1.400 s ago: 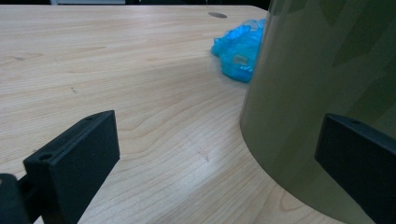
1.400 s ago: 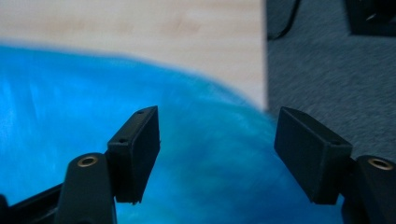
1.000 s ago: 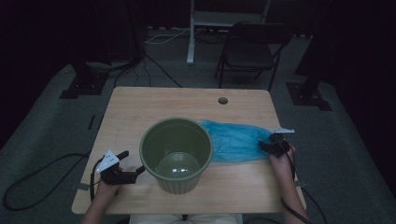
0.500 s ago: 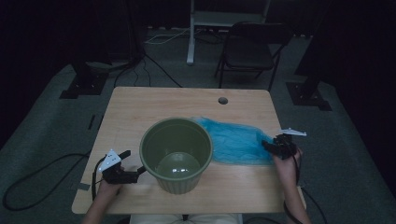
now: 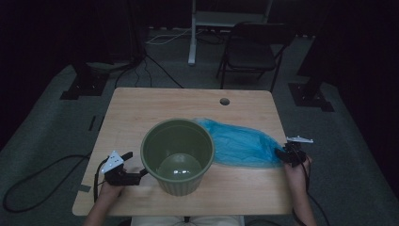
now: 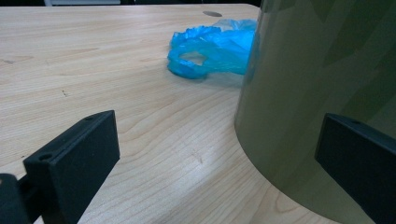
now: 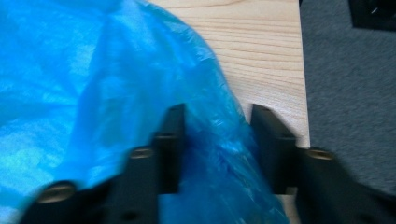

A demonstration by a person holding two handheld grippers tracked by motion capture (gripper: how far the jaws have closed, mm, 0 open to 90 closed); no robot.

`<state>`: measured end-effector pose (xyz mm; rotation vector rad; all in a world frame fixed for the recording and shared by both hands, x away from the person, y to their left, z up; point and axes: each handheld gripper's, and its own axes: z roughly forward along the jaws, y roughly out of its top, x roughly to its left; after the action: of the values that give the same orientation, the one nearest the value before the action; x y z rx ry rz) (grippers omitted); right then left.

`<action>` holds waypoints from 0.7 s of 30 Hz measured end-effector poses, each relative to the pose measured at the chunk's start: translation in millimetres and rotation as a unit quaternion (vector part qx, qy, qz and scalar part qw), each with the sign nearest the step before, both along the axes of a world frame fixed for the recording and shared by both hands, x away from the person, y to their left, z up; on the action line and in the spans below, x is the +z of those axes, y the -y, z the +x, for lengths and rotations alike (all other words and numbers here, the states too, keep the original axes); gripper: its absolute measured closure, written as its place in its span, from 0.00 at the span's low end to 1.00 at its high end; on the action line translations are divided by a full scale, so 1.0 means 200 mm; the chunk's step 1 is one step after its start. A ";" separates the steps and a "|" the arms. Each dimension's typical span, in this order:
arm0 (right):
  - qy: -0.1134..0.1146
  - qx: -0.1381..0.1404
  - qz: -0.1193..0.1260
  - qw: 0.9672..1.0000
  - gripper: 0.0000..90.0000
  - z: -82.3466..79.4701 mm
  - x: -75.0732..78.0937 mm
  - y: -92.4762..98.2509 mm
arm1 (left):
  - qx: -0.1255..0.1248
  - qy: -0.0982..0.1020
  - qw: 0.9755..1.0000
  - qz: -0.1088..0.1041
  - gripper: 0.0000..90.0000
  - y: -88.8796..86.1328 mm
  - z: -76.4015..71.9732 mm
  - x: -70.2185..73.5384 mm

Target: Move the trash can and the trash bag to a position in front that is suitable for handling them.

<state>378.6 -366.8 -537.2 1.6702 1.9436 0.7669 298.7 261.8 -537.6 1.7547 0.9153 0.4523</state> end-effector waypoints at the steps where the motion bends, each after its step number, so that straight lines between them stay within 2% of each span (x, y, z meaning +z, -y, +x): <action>1: 0.000 0.005 -0.002 1.000 0.87 0.00 0.00 -0.01 | -0.001 0.000 1.000 0.001 0.01 0.00 0.00 0.00; 3: -0.005 0.007 -0.010 1.000 0.94 0.01 0.01 -0.03 | -0.001 0.000 1.000 0.000 0.01 0.00 0.00 0.00; 6: 0.017 -0.004 0.021 1.000 0.95 -0.02 0.04 -0.02 | 0.000 0.001 1.000 0.000 0.00 0.00 0.00 0.00; 7: 0.026 -0.009 0.024 0.999 0.95 -0.04 0.05 -0.02 | 0.001 0.002 1.000 -0.001 0.00 0.00 0.00 0.01; 10: 0.028 -0.007 0.048 0.998 0.94 -0.15 0.07 -0.01 | 0.002 0.005 1.000 -0.001 0.00 -0.01 0.00 0.01; 12: 0.025 0.008 0.036 0.999 0.89 -0.26 0.08 -0.04 | 0.005 0.003 1.000 -0.002 0.00 -0.01 0.00 0.01; 13: 0.023 0.012 0.041 0.999 0.83 -0.33 0.07 -0.04 | 0.006 0.003 1.000 -0.001 0.00 -0.01 0.00 0.01; 14: 0.023 0.012 0.041 0.999 0.83 -0.33 0.07 -0.04 | 0.006 0.003 1.000 -0.001 0.01 -0.01 0.00 0.01; 15: 0.009 0.029 0.074 0.997 0.78 -0.44 0.06 -0.05 | 0.005 0.002 1.000 -0.001 0.01 -0.01 0.00 0.01; 18: -0.014 0.068 0.103 0.992 0.70 -0.61 0.03 -0.08 | 0.000 0.004 1.000 0.001 0.00 0.00 0.00 0.01; 20: -0.025 0.107 0.135 0.985 0.64 -0.70 0.02 -0.11 | -0.003 0.005 1.000 0.004 0.00 0.01 0.00 0.01; 21: -0.026 0.118 0.144 0.982 0.60 -0.74 0.02 -0.11 | -0.003 0.005 1.000 0.003 0.00 0.01 0.00 0.01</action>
<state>230.8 -344.2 -532.7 1.6469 2.1781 1.1532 298.0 259.7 -535.3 1.7578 0.9022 0.4596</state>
